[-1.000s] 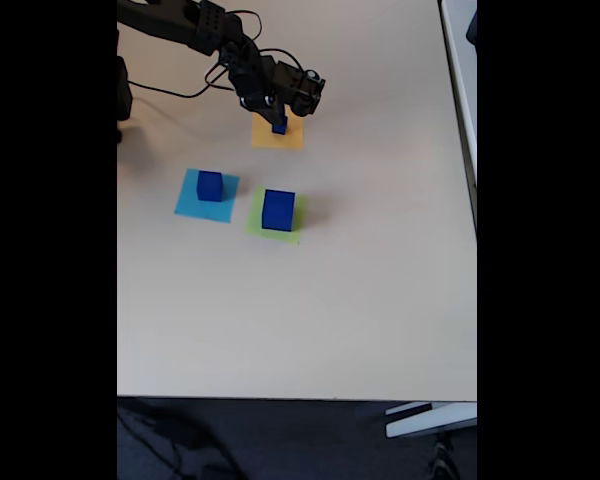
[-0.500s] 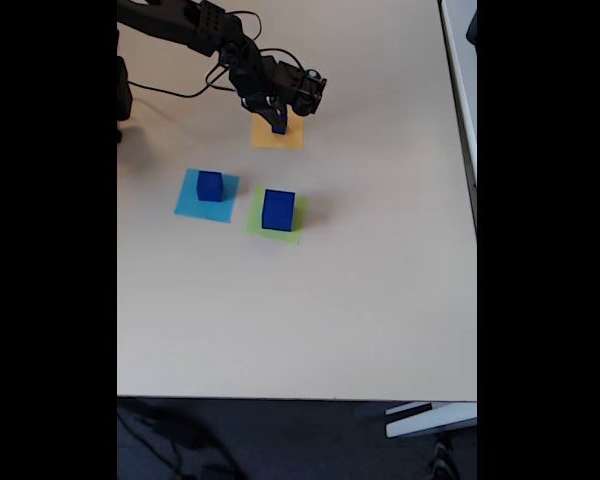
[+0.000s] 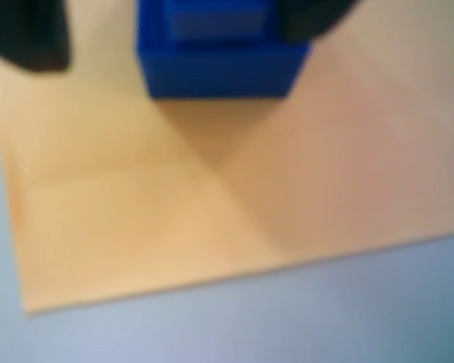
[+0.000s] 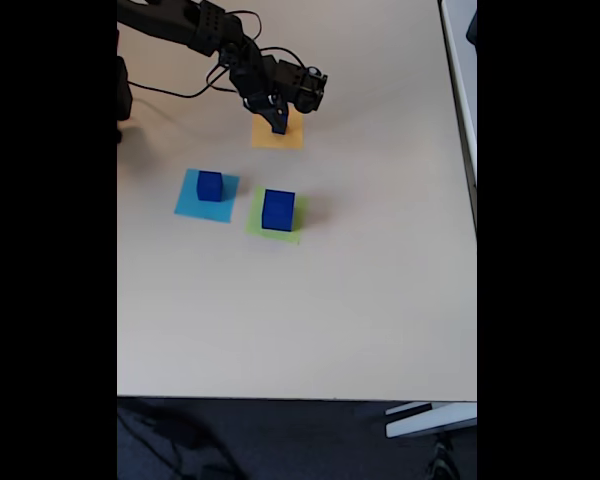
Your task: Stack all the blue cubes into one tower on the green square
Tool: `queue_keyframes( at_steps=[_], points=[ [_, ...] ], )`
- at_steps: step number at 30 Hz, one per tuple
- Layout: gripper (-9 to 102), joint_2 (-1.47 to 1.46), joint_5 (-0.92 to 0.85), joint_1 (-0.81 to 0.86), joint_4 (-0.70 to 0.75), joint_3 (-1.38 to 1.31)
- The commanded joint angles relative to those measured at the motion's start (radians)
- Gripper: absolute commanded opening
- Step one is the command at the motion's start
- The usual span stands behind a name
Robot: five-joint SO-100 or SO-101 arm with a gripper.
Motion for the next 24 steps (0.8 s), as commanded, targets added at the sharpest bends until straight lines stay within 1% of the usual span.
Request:
queue_keyframes(
  at_steps=[1, 12, 17, 22, 24],
  points=[
    [16, 0.031, -0.040, 0.002, -0.012, -0.078],
    [19, 0.038, -0.218, 0.067, 0.048, -0.262],
    [19, 0.040, -0.322, 0.120, 0.140, -0.397],
    [19, 0.060, -0.428, 0.181, 0.138, -0.428],
    [19, 0.074, -0.443, 0.196, 0.138, -0.408]
  ],
)
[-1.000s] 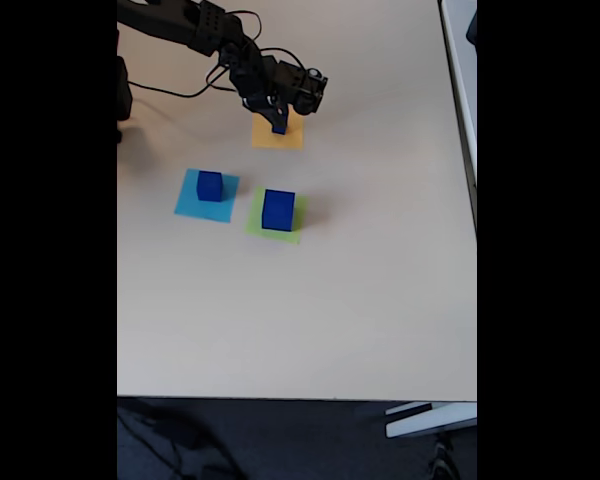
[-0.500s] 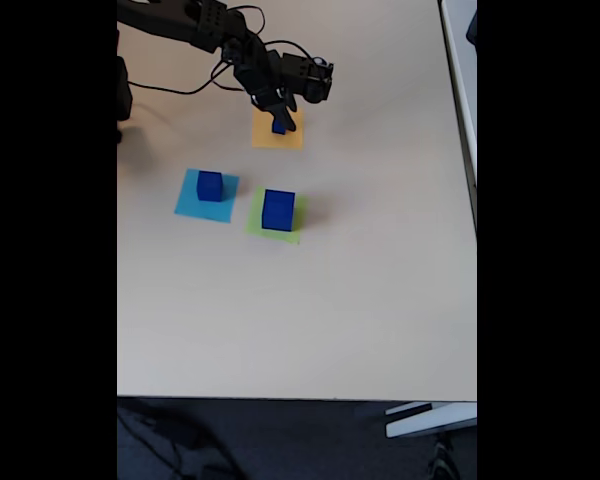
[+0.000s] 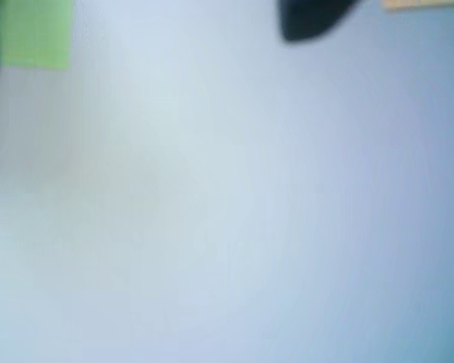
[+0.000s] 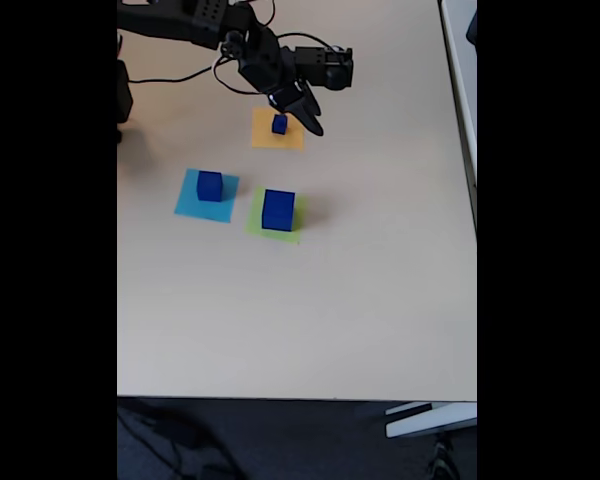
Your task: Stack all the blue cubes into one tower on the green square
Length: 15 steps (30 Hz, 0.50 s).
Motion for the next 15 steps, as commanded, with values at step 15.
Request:
queue_keyframes(
  at_steps=[15],
  points=[
    [36, 0.242, 0.152, 0.051, -0.020, 0.345]
  ],
)
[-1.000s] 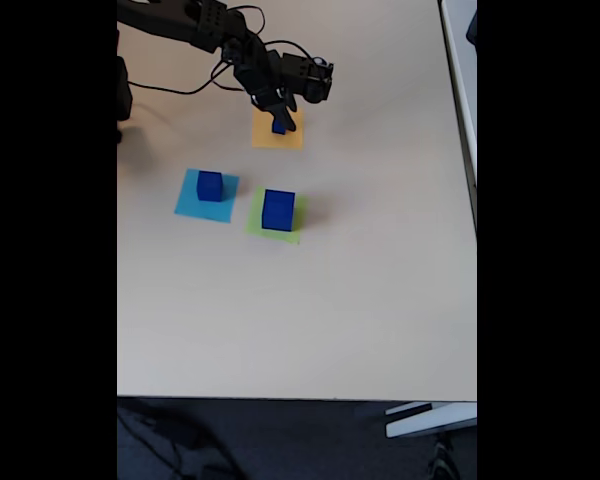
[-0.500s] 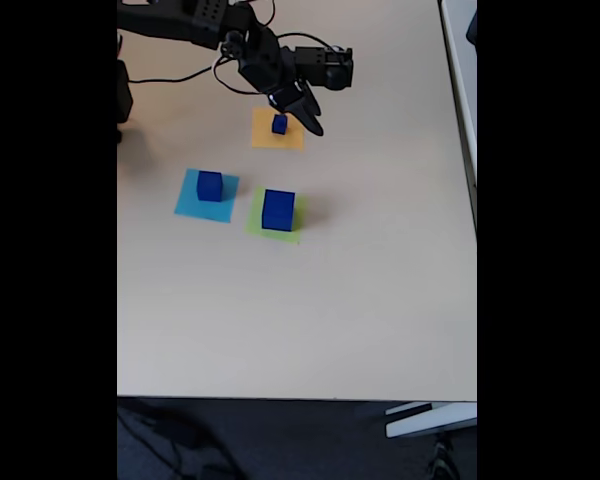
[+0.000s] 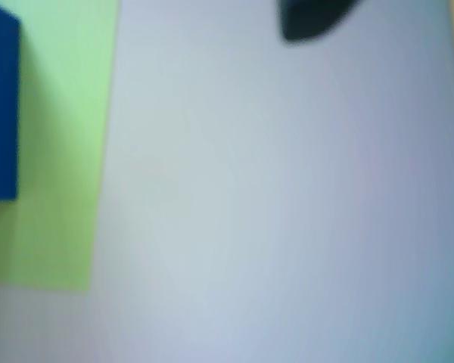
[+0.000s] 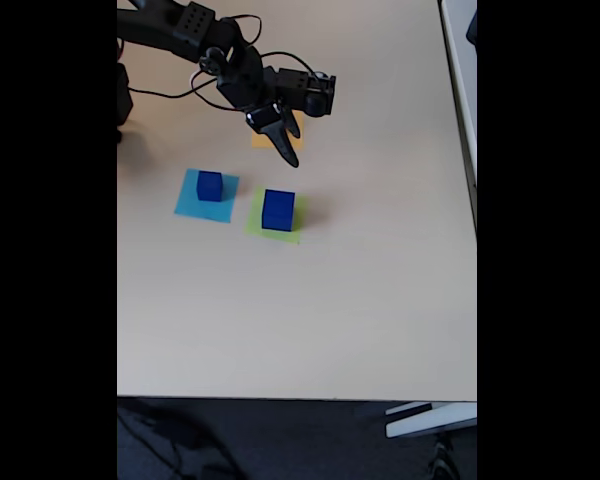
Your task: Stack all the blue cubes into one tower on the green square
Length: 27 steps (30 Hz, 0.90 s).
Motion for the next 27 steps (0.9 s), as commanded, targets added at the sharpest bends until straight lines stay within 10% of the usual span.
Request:
queue_keyframes(
  at_steps=[1, 27],
  points=[
    [37, 0.109, 0.071, -0.028, -0.025, 0.094],
    [43, 0.368, -0.117, 0.152, -0.268, 0.612]
  ],
)
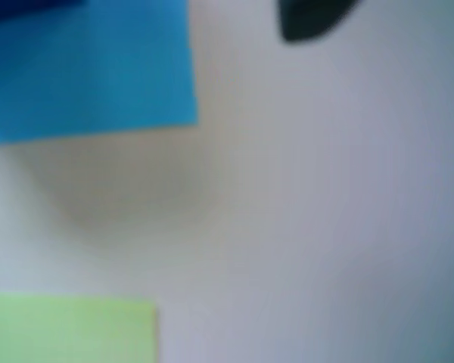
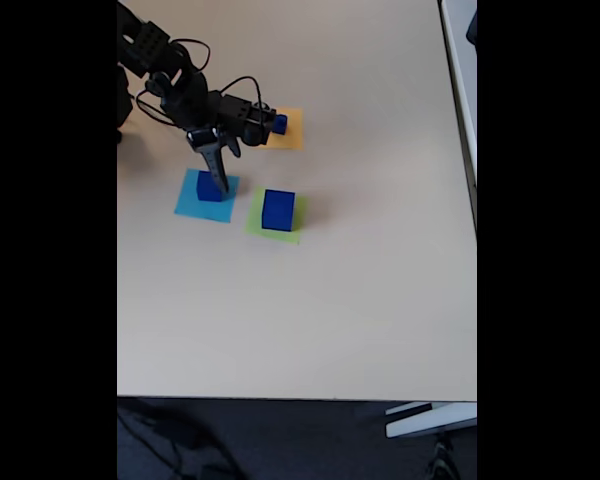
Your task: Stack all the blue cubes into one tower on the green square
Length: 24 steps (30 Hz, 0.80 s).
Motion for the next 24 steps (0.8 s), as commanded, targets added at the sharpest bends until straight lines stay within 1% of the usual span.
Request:
queue_keyframes(
  at_steps=[1, 19, 24],
  points=[
    [42, 0.052, -0.038, 0.029, -0.023, -0.005],
    [38, 0.041, -0.129, 0.095, -0.014, 0.081],
    [31, 0.037, -0.170, 0.124, -0.014, 0.081]
  ],
)
